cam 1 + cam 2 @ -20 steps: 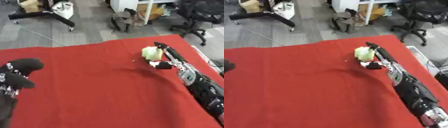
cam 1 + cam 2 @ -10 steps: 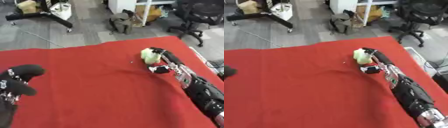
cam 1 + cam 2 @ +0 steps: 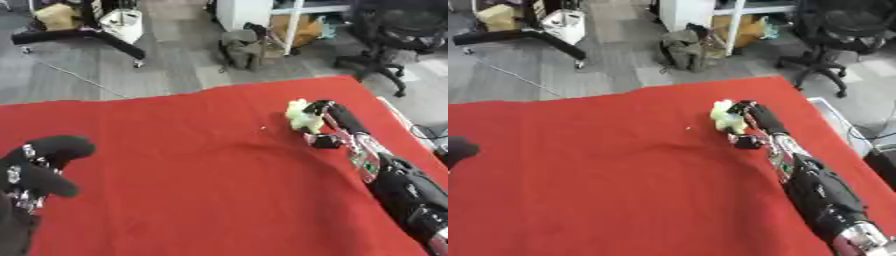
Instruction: Pick up the objects with one hand, pass them to the other hand, and then place them into the box on the other side of the table.
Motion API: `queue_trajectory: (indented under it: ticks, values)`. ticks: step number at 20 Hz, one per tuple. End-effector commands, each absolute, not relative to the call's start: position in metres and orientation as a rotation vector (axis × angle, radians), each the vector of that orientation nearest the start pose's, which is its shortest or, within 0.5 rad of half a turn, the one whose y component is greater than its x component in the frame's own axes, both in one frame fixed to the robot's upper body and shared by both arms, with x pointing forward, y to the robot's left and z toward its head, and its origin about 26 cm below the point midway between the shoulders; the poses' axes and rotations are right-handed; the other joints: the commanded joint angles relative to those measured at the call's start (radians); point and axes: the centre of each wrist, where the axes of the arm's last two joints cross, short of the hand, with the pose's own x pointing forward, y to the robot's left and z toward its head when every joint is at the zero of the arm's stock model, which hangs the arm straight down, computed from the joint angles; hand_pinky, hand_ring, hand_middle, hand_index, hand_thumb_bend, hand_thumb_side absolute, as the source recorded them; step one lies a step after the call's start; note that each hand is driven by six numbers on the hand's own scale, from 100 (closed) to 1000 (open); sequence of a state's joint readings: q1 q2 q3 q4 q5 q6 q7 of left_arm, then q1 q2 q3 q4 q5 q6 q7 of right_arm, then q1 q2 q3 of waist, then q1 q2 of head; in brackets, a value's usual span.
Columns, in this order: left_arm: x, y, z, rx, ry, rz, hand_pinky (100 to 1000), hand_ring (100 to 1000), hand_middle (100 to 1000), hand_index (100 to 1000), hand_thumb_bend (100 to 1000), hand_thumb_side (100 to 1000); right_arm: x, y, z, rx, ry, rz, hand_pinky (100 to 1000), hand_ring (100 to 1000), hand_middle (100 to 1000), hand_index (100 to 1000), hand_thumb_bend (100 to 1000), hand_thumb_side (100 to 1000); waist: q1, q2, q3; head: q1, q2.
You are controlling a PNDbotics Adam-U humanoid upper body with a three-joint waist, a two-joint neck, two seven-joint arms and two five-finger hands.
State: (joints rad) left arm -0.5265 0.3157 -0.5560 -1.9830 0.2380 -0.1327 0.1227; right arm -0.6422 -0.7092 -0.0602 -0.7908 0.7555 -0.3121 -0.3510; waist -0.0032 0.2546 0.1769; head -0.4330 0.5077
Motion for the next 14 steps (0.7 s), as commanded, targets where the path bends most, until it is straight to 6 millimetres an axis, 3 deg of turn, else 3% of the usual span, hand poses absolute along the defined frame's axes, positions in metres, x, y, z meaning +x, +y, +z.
queue_trajectory:
  ticks: [1,9,12,14]
  values:
    - [0.276,0.11,0.205,-0.643,-2.34,-0.624,1000,814,756,561,237,814,0.399,-0.479,0.137,-1.46,-1.666,0.725,797,576,319,452,100,100,-0.002,-0.015,-0.002,0.0,-0.009]
    - [0.275,0.113,0.2,-0.608,-2.316,-0.591,1000,815,756,559,229,825,0.403,-0.454,0.154,-1.474,-1.88,0.68,777,549,252,351,100,100,-0.002,-0.026,-0.017,0.016,0.004]
    - [0.275,0.116,0.195,-0.57,-2.292,-0.57,1000,817,758,556,224,837,0.405,-0.428,0.166,-1.415,-2.016,0.685,780,548,248,345,100,100,-0.002,-0.036,-0.034,0.044,0.015]
    - [0.275,0.12,0.191,-0.531,-2.269,-0.555,1000,819,760,554,219,845,0.405,-0.401,0.174,-1.343,-2.134,0.668,786,549,248,345,100,100,-0.004,-0.046,-0.048,0.074,0.029]
